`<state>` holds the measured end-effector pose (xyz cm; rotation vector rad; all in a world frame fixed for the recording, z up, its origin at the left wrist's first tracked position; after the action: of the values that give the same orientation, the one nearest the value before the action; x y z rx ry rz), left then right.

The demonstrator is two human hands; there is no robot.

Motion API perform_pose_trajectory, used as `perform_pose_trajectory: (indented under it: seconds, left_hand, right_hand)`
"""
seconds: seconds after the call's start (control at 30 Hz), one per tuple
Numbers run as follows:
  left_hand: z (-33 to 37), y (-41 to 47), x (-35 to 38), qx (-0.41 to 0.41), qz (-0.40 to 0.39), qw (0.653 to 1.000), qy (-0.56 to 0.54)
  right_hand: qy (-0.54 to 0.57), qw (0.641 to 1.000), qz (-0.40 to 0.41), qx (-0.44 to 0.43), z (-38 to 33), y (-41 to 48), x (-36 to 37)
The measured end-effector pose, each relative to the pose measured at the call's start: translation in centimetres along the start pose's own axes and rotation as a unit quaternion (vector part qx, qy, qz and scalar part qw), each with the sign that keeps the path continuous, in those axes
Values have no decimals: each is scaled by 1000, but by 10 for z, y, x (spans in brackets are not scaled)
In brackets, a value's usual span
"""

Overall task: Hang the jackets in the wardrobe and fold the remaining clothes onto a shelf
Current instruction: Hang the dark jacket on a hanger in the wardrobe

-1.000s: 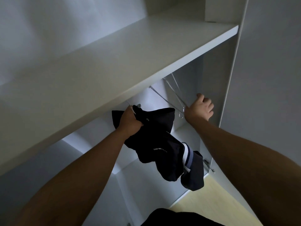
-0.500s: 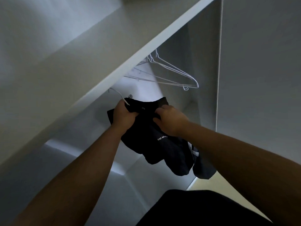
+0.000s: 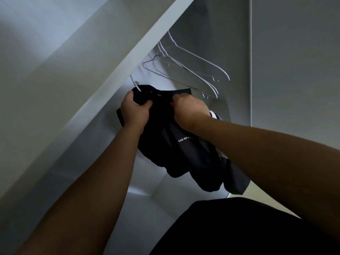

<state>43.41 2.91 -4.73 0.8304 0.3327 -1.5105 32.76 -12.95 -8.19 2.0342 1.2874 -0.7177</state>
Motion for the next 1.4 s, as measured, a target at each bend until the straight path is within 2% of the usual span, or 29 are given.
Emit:
perform_pose_trajectory:
  seconds: [0.13, 0.37, 0.63, 0.7, 0.87, 1.03, 1.1, 1.2, 1.3, 1.4]
  left_hand:
    - [4, 11, -15, 18, 30, 999, 10]
    - [-1, 24, -24, 17, 32, 999, 39]
    - [-27, 19, -9, -1, -35, 998, 51]
    - [-29, 16, -7, 4, -31, 998, 57]
    - [-41, 10, -8, -37, -13, 998, 41]
    - [-60, 13, 9, -47, -85, 994, 46]
    - [-64, 15, 11, -40, -93, 993, 62]
    - [-70, 18, 12, -42, -84, 994, 63]
    - [-83, 19, 16, -84, -79, 993, 15]
    - [-88, 17, 17, -110, -56, 991, -43]
  right_hand:
    - [10, 1000, 5, 26, -17, 20, -8]
    - [-15, 999, -24, 22, -43, 43, -5]
    - [-65, 996, -50, 36, -31, 48, 19]
    - [-77, 996, -40, 35, -24, 50, 22]
    - [-141, 990, -10, -16, -18, 54, 20]
    - [-200, 971, 85, -97, -34, 30, 12]
    - [-204, 965, 95, -137, -42, 18, 19]
    - [-163, 974, 47, -149, -40, 5, 44]
    - [-103, 991, -57, -68, -15, -4, 81]
    - [-51, 984, -164, 38, 17, -20, 111]
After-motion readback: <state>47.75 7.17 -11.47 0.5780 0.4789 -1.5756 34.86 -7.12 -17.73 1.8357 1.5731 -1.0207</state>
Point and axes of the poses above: each hand's wrist, its own y-axis towards the middle knuckle, its own x-axis out of the palm, z = x × y, the point moved 10 cm from there along y, towards the middle knuckle, and after that the axes turned 7 degrees about y, right-handed, at the moved point
